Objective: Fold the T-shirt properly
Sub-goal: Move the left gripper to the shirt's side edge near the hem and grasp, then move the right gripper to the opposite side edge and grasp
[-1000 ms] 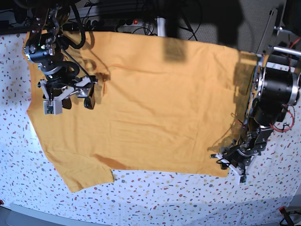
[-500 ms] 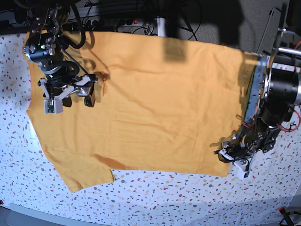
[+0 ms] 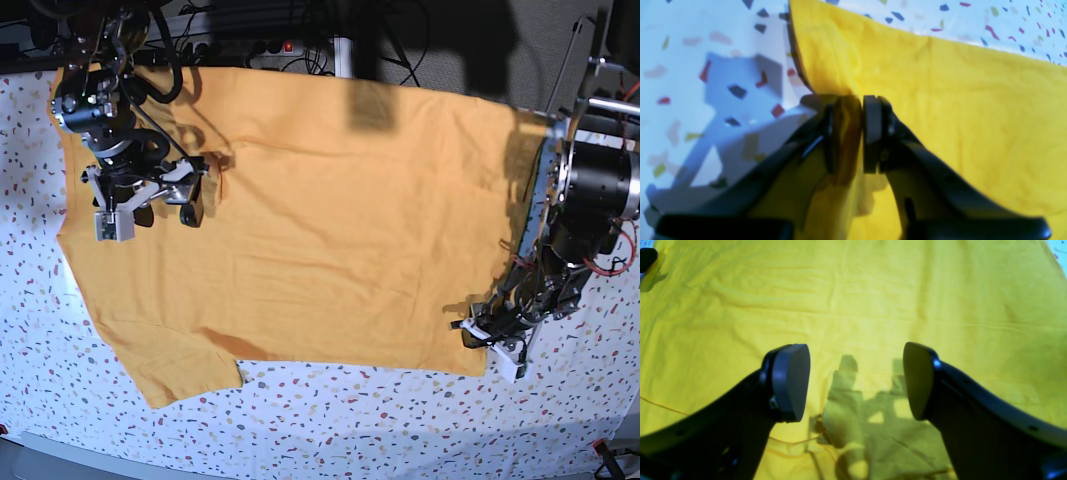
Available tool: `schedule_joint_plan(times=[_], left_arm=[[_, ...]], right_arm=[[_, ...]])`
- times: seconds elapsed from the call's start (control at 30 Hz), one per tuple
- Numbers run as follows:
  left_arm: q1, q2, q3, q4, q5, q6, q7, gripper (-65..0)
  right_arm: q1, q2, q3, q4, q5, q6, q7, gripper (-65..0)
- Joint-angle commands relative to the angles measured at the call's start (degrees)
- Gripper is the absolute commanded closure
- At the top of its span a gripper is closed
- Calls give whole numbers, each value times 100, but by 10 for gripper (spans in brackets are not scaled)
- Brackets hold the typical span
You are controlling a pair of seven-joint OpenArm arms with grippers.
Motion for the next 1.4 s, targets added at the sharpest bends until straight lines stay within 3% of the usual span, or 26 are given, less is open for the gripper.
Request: schedule_joint_plan(times=[0.0, 0.13, 0.23, 0.37, 0.43, 0.57, 0.73, 0.93, 1.07, 1.2, 1.37], left_arm=[[-146, -42, -7, 79, -28, -24, -238, -97], [15, -37, -4, 79, 282, -22, -509, -89], [92, -44, -7, 79, 275, -22, -704, 0], [70, -42, -7, 111, 258, -22, -796, 0], [74, -42, -7, 201, 260, -24, -796, 0], [72, -42, -7, 354, 260, -24, -796, 0], [74, -59, -7, 444, 260, -24, -710, 0], [74, -72, -7, 444, 260, -24, -713, 0], [74, -70, -7, 444, 260, -24, -715, 0], [74, -70, -7, 444, 260, -24, -739, 0], [76, -70, -7, 442, 262, -26, -730, 0]], right_arm=[[48, 46, 15, 122, 48, 70, 136, -426], [48, 46, 15, 122, 50, 68, 149, -426], [50, 46, 15, 122, 48, 68, 208, -426], [87, 48, 15, 122, -55, 66, 468, -426], [238, 48, 15, 122, -345, 35, 540, -426], [901, 48, 17, -28, -1099, -511, 621, -426], [2096, 98, 17, -1633, -1768, -546, 610, -426], [3759, 850, 17, -4621, -1836, -549, 605, -426], [4656, 1416, 17, -5895, -1473, -546, 498, -426], [5128, 1781, 15, -6623, -1499, -538, 498, -426], [5171, 1989, 17, -7499, -1499, -533, 1019, -426]])
